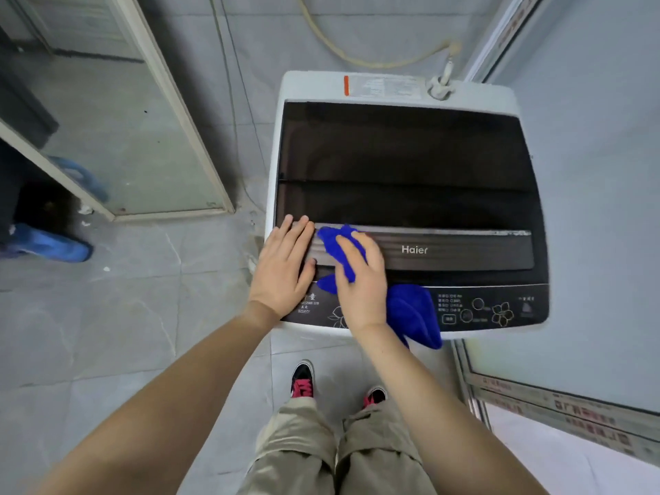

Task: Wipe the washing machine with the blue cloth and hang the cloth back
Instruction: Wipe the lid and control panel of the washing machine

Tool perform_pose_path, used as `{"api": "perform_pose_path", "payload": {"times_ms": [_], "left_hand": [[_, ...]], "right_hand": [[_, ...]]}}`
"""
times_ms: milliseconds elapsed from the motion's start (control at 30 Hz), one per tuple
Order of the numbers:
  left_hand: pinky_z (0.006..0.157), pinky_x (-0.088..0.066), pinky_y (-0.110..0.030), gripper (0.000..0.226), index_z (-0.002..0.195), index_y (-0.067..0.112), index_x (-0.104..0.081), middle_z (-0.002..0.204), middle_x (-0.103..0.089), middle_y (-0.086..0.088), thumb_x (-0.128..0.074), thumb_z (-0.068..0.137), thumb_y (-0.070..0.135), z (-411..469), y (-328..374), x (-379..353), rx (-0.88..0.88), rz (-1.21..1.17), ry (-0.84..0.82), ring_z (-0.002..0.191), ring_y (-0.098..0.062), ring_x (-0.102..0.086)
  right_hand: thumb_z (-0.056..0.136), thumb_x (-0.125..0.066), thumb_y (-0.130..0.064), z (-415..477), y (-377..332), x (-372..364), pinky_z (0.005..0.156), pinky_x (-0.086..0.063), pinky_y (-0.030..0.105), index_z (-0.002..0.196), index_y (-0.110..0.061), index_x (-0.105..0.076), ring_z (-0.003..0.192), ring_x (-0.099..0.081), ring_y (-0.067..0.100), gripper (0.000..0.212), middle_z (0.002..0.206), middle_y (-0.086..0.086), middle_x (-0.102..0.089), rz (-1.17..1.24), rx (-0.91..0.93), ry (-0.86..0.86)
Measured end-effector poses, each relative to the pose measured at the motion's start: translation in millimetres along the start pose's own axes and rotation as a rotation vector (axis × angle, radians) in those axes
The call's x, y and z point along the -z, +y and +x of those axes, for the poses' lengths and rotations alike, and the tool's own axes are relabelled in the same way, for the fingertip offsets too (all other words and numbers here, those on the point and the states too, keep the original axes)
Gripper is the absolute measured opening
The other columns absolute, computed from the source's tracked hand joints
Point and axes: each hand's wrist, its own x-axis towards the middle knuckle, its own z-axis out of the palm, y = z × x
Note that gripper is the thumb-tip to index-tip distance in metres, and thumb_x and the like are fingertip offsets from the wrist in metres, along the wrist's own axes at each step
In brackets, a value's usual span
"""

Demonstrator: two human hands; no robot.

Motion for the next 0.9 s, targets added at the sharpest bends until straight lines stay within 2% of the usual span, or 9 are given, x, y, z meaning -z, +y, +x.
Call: {"api": "perform_pose_path", "payload": {"times_ms": [133,233,300,400,500,600,700,767,900], "left_hand": [[0.122,-0.02,-0.044,0.054,0.152,0.008,-0.034,0.159,-0.033,-0.008,-0.034,0.102,0.029,-8,-2,-5,0.001,0.084,0.022,0.149,-0.029,-0.023],[0.123,-0.015,-0.046,0.058,0.153,0.007,-0.03,0.16,-0.029,-0.012,-0.031,0.099,0.029,-13,14,-17,0.099,0.094,0.066,0.15,-0.032,-0.02],[0.123,-0.011,-0.046,0.062,0.153,0.004,-0.028,0.161,-0.026,-0.013,-0.032,0.097,0.03,-16,35,-29,0.164,0.103,0.093,0.15,-0.033,-0.017],[0.124,-0.006,-0.043,0.066,0.155,0.004,-0.022,0.163,-0.019,-0.011,-0.03,0.096,0.031,-18,59,-43,0.264,0.131,0.123,0.152,-0.032,-0.011],[0.125,-0.005,-0.043,0.067,0.155,0.003,-0.019,0.163,-0.018,-0.014,-0.028,0.095,0.03,-18,74,-51,0.336,0.155,0.143,0.152,-0.033,-0.01],[0.125,-0.006,-0.044,0.065,0.155,0.002,-0.019,0.163,-0.016,-0.016,-0.026,0.096,0.03,-20,87,-58,0.349,0.181,0.15,0.152,-0.034,-0.009],[0.125,-0.006,-0.042,0.063,0.155,0.004,-0.021,0.164,-0.016,-0.013,-0.027,0.098,0.03,-22,93,-59,0.361,0.17,0.164,0.152,-0.032,-0.009],[0.125,-0.008,-0.043,0.063,0.155,0.005,-0.023,0.163,-0.019,-0.013,-0.029,0.098,0.031,-22,94,-56,0.351,0.153,0.166,0.152,-0.031,-0.011],[0.12,-0.021,-0.039,0.057,0.155,0.017,-0.027,0.164,-0.021,0.0,-0.042,0.102,0.032,-28,84,-43,0.331,0.113,0.133,0.152,-0.02,-0.012]], "right_hand": [[0.092,-0.059,-0.004,0,41,41,0.116,-0.028,0.025,0.137,-0.022,-0.054,0.138,-0.034,0.01,0.048,0.145,-0.007,-0.038,-0.025,0.073,-0.052],[0.094,-0.058,-0.011,-3,110,118,0.111,-0.039,0.033,0.135,-0.031,-0.049,0.131,-0.04,0.006,0.046,0.144,-0.006,-0.04,-0.067,-0.109,0.103],[0.096,-0.057,-0.017,-1,155,170,0.108,-0.042,0.036,0.133,-0.027,-0.052,0.124,-0.042,0.002,0.038,0.14,-0.001,-0.045,-0.109,-0.245,0.265],[0.096,-0.056,-0.019,7,187,202,0.108,-0.04,0.029,0.135,-0.018,-0.054,0.126,-0.047,0.013,0.04,0.139,0.002,-0.046,-0.113,-0.39,0.408],[0.096,-0.056,-0.016,-2,166,169,0.106,-0.04,0.027,0.136,-0.02,-0.053,0.13,-0.045,0.015,0.04,0.144,0.002,-0.043,-0.1,-0.268,0.316],[0.093,-0.059,-0.005,-17,142,132,0.113,-0.033,0.029,0.138,-0.019,-0.052,0.138,-0.036,0.014,0.048,0.148,-0.002,-0.039,-0.021,0.001,0.048],[0.088,-0.063,0.004,-16,153,140,0.115,-0.022,0.024,0.14,-0.016,-0.051,0.142,-0.029,0.016,0.057,0.148,0.002,-0.039,-0.088,0.264,-0.192],[0.089,-0.061,0.003,-11,176,166,0.114,-0.028,0.025,0.138,-0.016,-0.052,0.139,-0.034,0.017,0.054,0.147,0.003,-0.041,-0.082,0.222,-0.155],[0.095,-0.056,-0.009,-1,223,216,0.108,-0.039,0.02,0.134,-0.014,-0.056,0.128,-0.045,0.013,0.039,0.141,0.006,-0.046,-0.031,-0.049,0.168]]}}
